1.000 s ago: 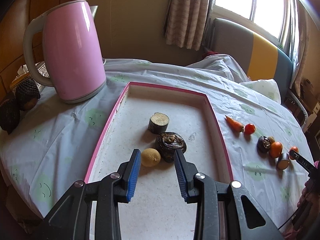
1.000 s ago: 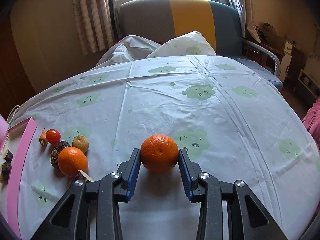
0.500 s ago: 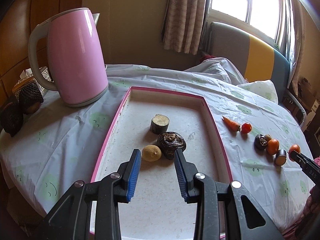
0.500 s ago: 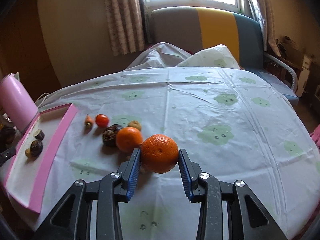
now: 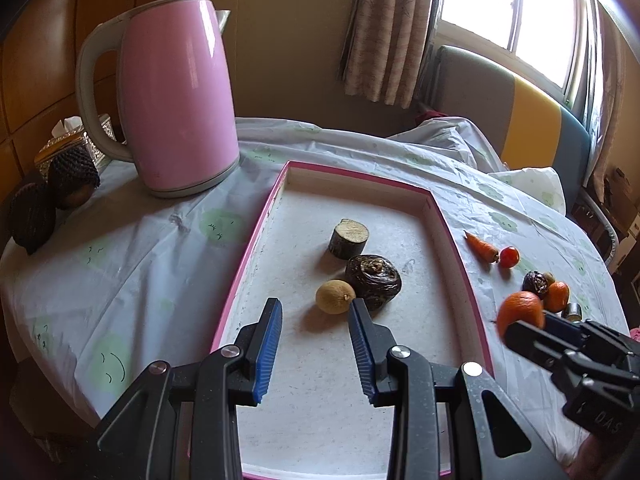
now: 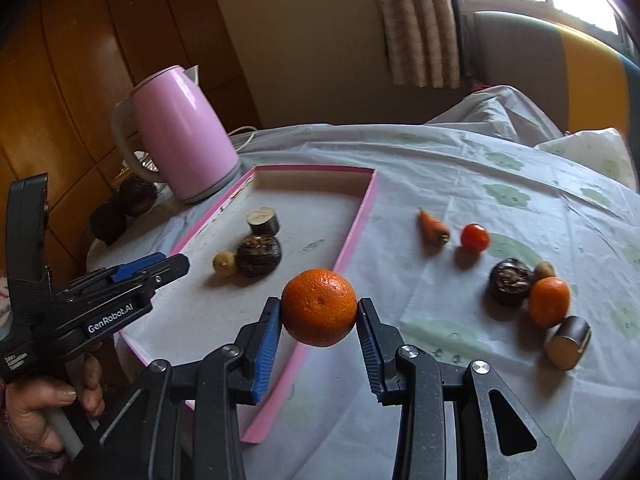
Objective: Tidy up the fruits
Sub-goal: 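Carry the tangerine into the pink tray and open the right tool, then grasp the bark-covered log slice with right tool while left tool approaches the carrot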
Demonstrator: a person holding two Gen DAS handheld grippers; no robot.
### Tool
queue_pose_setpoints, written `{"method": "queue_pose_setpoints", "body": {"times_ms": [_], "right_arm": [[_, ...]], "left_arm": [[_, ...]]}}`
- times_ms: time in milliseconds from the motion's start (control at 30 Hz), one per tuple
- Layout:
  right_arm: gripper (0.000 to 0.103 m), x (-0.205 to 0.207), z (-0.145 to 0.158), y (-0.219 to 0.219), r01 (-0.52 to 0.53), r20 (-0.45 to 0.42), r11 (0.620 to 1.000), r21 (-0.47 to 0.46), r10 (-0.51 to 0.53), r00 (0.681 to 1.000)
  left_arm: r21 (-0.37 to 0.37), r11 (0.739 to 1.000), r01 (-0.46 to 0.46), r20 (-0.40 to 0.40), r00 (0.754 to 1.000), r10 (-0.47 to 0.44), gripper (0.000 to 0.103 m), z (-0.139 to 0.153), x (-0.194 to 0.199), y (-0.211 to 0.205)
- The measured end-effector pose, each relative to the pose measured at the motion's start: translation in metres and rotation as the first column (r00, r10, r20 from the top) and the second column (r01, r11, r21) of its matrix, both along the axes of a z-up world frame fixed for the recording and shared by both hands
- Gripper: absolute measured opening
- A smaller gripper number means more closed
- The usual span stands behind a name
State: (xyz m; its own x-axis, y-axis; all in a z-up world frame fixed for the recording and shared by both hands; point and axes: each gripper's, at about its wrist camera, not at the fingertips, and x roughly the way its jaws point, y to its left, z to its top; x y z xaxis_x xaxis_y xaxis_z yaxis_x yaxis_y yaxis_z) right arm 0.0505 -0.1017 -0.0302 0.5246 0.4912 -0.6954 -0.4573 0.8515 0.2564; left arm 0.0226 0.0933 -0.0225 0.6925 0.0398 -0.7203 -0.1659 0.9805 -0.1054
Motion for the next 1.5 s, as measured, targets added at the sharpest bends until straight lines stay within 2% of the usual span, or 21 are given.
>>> {"method": "queue_pose_setpoints", "body": {"times_ms": [267,567,633,733,800,967,1167,1333,1400,1500], "right_arm": [[0.039,0.009,-0.008,0.032,-0.049,-0.018,0.998,-0.032,0.048,0.999],[0.043,0.005,-0.011,0.041,-0.033,0.003,0.999,-0.034,0.033,0.999],[0.049,0.000,-0.009,0.038,-0.012,0.030,0.999,-0.044,0.013,0.999],[0.071,-0.010,-0.005,0.029,0.034,0.106,0.997,-0.064,-0.027,0.994],[0.089,-0.016,-0.002,0.020,0.069,0.143,0.995,-0.077,-0.057,0.988],[0.101,-0.017,-0.004,-0.015,0.197,0.142,0.977,-0.083,-0.184,0.973],[0.101,-0.015,-0.010,-0.068,0.337,0.096,0.939,-0.070,-0.329,0.939],[0.099,-0.019,-0.018,-0.112,0.436,0.063,0.899,-0.036,-0.434,0.899],[0.083,-0.017,-0.022,-0.124,0.472,0.041,0.880,-0.055,-0.470,0.882],[0.068,-0.014,-0.031,-0.141,0.497,-0.008,0.866,-0.059,-0.499,0.867]], "left_arm": [[-0.028,0.999,-0.035,-0.002,0.999,0.035,0.035,-0.002,-0.001,0.013],[-0.016,1.000,-0.003,0.003,1.000,0.003,0.035,-0.002,-0.002,0.005],[-0.014,1.000,0.002,0.007,1.000,-0.001,0.035,-0.001,-0.003,0.003],[-0.008,1.000,0.010,0.007,1.000,-0.010,0.035,0.000,-0.003,-0.001],[-0.012,1.000,0.023,0.007,1.000,-0.023,0.035,0.001,-0.003,-0.005],[-0.013,0.997,0.071,0.017,0.997,-0.071,0.035,0.005,-0.002,-0.018],[-0.041,0.992,0.117,0.006,0.993,-0.117,0.035,0.006,0.002,-0.032],[-0.014,0.987,0.163,-0.019,0.986,-0.163,0.035,0.003,0.006,-0.048],[-0.021,0.983,0.181,-0.025,0.983,-0.181,0.035,0.002,0.007,-0.053],[-0.013,0.978,0.209,-0.021,0.978,-0.210,0.035,0.002,0.008,-0.063]]}}
